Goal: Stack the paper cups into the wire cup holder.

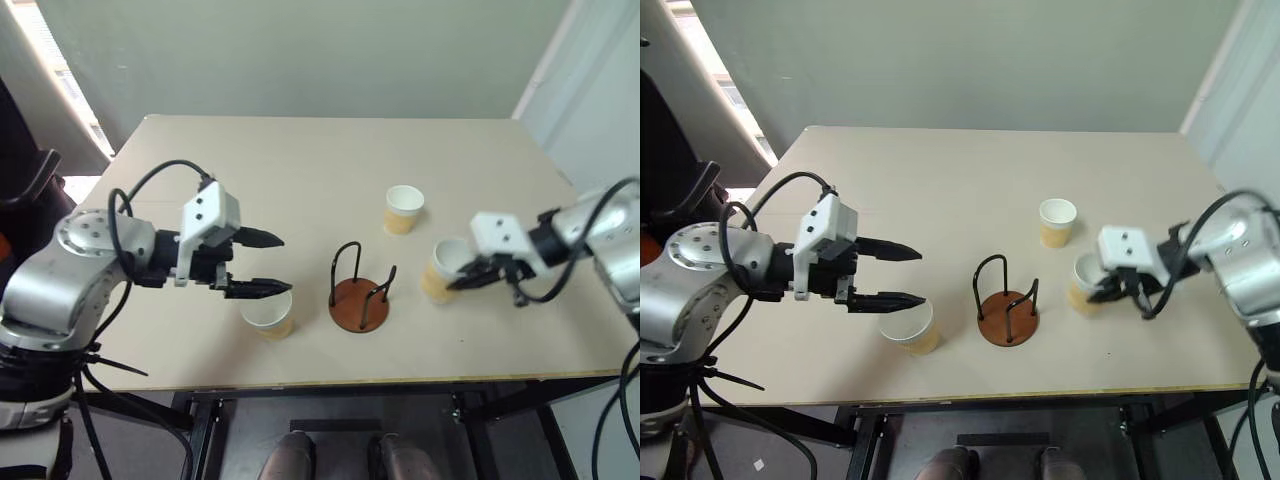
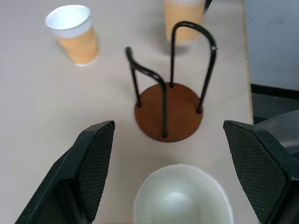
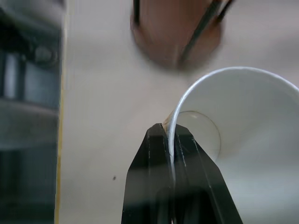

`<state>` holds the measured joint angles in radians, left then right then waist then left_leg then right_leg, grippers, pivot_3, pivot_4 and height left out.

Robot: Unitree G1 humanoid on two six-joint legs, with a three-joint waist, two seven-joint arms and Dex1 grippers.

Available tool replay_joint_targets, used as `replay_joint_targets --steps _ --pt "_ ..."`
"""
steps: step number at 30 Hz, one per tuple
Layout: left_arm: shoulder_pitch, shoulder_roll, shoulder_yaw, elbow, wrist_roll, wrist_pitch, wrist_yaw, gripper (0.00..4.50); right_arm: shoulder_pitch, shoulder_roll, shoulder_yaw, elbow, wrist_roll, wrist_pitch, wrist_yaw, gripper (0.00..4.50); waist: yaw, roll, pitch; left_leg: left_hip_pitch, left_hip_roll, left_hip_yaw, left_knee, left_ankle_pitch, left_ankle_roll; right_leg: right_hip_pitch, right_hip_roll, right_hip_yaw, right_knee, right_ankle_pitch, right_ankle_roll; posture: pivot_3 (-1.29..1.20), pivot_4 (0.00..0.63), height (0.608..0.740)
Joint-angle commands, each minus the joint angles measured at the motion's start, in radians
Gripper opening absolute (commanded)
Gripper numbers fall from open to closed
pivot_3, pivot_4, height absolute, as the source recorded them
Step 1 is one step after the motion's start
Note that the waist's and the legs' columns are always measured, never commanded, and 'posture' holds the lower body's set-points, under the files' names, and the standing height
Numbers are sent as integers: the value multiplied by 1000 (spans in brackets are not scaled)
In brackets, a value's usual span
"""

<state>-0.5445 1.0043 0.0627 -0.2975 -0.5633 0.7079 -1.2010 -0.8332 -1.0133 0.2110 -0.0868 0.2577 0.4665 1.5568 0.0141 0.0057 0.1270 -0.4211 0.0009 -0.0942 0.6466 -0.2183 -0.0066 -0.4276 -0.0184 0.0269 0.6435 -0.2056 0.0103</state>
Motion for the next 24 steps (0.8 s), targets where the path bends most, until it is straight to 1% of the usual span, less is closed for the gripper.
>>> replay_joint_targets --steps 1,2,4,7,9,13,16,18,21,24 --pt "5 22 41 -8 -7 -35 -15 4009 -198 77 -154 -3 200 80 3 50 -7 0 0 0 0 0 -1 1 -1 0 0 0 0 0 0 0 150 740" --pt "9 20 40 -6 -5 -39 -14 4009 -240 116 -155 9 218 89 -12 50 -7 0 0 1 1 0 -1 1 -1 -1 1 0 1 -1 -1 0 150 740" --pt "17 12 32 -7 -1 -44 -8 4009 -273 169 -120 8 210 69 -17 50 -8 -2 -1 1 2 -1 -2 1 -2 0 3 0 1 -2 -4 0 150 740" --pt "19 -4 17 -22 -4 -40 7 4009 -263 213 -59 4 185 35 10 50 -5 -3 -2 1 4 -3 -2 0 -3 0 4 -1 1 -4 -6 0 150 740" --pt "21 -9 14 -36 -10 -32 15 4009 -255 233 -15 23 141 3 3 50 -3 -2 -1 1 4 -3 -2 0 -3 0 4 -1 1 -4 -6 0 150 740" --pt "26 -8 27 -58 -28 -6 36 4009 -224 231 49 67 60 -77 15 50 -2 -2 -1 -1 4 -3 -1 0 -4 -1 4 -1 1 -3 -6 0 150 740" --pt "50 -2 40 -87 -46 17 55 4009 -211 227 52 61 68 -77 42 50 -3 -2 -1 -1 4 -3 -1 -2 -5 -2 3 -1 2 -3 -5 0 150 740" --pt "59 1 47 -99 -54 26 64 4009 -200 225 64 55 64 -80 52 50 -4 -2 -1 0 4 -3 -1 -3 -7 -2 4 -2 2 0 -1 0 150 740" --pt "64 6 53 -106 -61 33 74 4009 -191 223 83 50 58 -88 58 50 -4 -2 -1 0 5 -3 -1 -3 -8 -2 4 -3 2 0 -1 0 150 740" --pt "63 9 54 -102 -59 37 82 4009 -194 231 90 50 56 -91 58 624 -4 -2 -1 0 5 -3 -1 -3 -8 -2 4 -3 3 0 -1 0 150 740"
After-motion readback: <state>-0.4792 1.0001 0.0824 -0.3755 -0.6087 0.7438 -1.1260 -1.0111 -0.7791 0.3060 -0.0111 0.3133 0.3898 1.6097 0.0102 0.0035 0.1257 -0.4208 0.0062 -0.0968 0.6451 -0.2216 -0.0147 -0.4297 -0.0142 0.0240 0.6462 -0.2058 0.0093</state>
